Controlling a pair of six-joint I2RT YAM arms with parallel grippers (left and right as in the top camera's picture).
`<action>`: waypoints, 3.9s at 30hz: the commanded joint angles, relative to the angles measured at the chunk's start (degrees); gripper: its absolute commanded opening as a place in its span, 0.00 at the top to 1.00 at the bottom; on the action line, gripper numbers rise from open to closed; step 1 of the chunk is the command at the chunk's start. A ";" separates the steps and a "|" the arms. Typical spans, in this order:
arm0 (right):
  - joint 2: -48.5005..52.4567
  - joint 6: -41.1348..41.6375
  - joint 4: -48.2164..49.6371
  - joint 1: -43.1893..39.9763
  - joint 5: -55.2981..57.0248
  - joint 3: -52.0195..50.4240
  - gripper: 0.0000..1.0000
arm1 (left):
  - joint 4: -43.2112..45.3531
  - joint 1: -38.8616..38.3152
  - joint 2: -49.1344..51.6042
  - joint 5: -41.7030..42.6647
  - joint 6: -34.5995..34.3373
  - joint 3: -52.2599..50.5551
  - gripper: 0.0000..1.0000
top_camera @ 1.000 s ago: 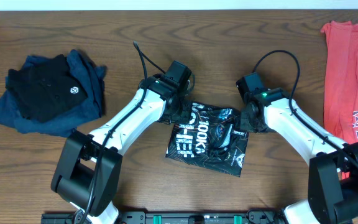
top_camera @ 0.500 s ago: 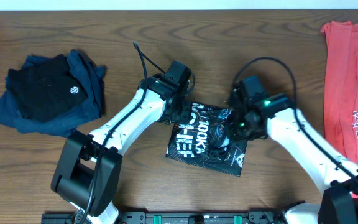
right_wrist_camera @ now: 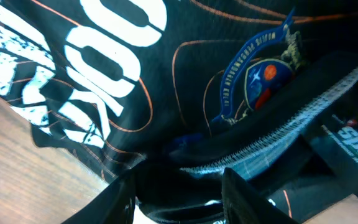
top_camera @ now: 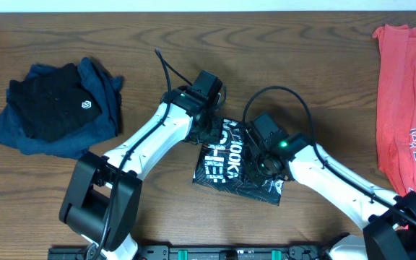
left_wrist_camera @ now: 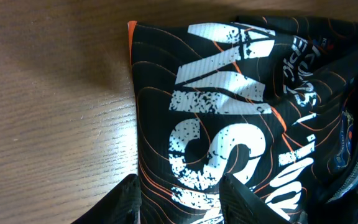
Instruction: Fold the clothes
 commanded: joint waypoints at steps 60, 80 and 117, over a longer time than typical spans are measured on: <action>5.46 24.26 -1.73 -6.51 18.16 5.79 0.71 | -1.60 0.02 0.42 -0.11 -0.50 -0.11 0.57; 5.46 24.70 -0.63 -11.50 22.32 5.79 0.99 | -1.60 0.02 0.42 -0.13 -0.50 -0.11 0.56; -2.58 14.40 -7.82 -18.71 11.61 5.97 0.81 | 3.21 -0.07 4.17 8.07 5.70 -0.11 0.23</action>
